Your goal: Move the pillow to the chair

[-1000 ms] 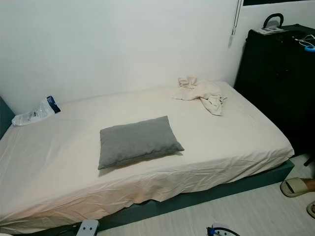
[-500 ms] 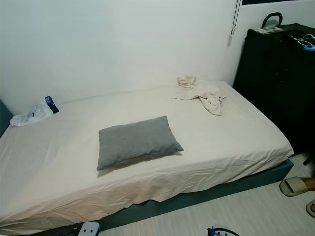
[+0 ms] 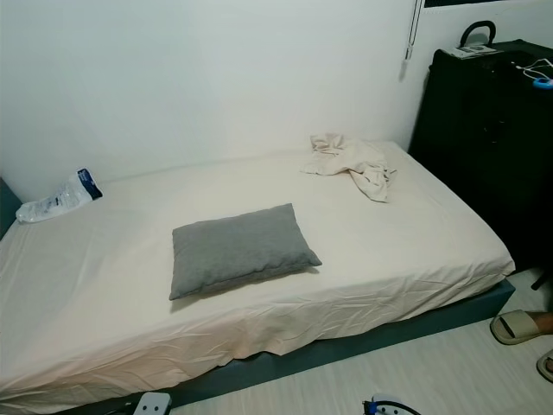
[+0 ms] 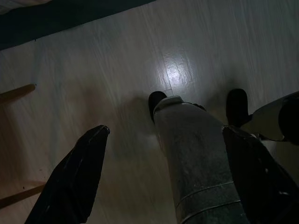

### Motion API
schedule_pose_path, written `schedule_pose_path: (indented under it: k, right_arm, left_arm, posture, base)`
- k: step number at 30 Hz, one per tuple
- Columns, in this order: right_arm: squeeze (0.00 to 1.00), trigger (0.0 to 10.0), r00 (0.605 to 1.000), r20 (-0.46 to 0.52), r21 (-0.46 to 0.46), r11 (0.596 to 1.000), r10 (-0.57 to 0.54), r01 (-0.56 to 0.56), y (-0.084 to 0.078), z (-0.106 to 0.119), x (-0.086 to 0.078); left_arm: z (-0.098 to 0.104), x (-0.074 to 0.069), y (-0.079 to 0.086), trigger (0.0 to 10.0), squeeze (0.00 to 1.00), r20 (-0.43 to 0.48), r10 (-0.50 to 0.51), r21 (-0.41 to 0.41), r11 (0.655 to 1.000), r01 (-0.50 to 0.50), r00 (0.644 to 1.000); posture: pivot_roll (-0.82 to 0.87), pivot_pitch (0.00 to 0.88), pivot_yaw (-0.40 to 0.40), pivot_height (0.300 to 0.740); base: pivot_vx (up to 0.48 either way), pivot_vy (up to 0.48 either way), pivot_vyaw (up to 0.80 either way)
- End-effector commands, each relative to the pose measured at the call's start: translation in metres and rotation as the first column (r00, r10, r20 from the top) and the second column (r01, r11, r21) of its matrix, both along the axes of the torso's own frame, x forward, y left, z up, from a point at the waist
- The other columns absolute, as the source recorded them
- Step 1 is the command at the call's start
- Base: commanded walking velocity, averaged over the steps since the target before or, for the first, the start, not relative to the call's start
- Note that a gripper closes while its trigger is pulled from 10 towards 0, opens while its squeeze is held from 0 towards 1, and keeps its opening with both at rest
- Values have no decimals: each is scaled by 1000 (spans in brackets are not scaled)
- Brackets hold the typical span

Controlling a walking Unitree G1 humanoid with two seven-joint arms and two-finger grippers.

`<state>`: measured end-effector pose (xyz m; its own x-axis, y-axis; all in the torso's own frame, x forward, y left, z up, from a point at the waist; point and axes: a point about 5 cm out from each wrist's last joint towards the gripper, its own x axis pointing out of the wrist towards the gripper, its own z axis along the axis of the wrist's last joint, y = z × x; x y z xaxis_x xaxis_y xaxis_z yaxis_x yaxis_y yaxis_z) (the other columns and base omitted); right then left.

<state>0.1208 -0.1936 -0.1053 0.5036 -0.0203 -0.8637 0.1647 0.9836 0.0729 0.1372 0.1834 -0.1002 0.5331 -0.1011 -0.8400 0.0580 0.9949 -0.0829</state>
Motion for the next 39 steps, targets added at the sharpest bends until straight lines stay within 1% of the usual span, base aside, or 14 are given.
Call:
schedule_pose_path:
  k: [1, 9, 12, 15, 29, 39]
  right_arm:
    - [0, 10000, 997, -77, 41, 999, 13, -10, 12, -7, -17]
    - [0, 10000, 997, -75, 38, 999, 23, -20, 11, -6, -14]
    - [0, 10000, 996, -77, 37, 999, 39, -37, 12, -6, -13]
    - [0, 10000, 996, -78, 36, 999, 44, -41, 12, -6, -13]
    - [0, 10000, 996, -85, 34, 999, 40, -37, 10, -7, -15]
    - [0, 10000, 995, -87, 37, 998, 44, -41, 10, -6, -14]
  left_arm:
    - [1, 0, 8, 10000, 0, -3, 5, 16, 1000, -5, 1000]
    - [1, 3, 3, 10000, 0, 11, 2, 9, 1000, -2, 1000]
    - [0, 3, -11, 10000, 0, 15, -8, 0, 1000, 8, 1000]
    - [0, 4, -13, 10000, 0, 16, -9, -2, 1000, 9, 1000]
    - [3, 10, -10, 10000, 0, 42, -21, -8, 1000, 21, 999]
    - [5, 16, -17, 10000, 0, 66, -22, -18, 1000, 24, 998]
  posture:
    - [-48, 8, 59, 740]
    - [-41, 4, 51, 740]
    - [-33, 2, 42, 740]
    - [-34, 1, 42, 740]
    - [-43, 3, 48, 740]
    - [-42, 4, 45, 740]
  base:
    - [0, 0, 0]
    - [0, 0, 0]
    - [0, 0, 0]
    - [0, 0, 0]
    - [0, 0, 0]
    - [0, 0, 0]
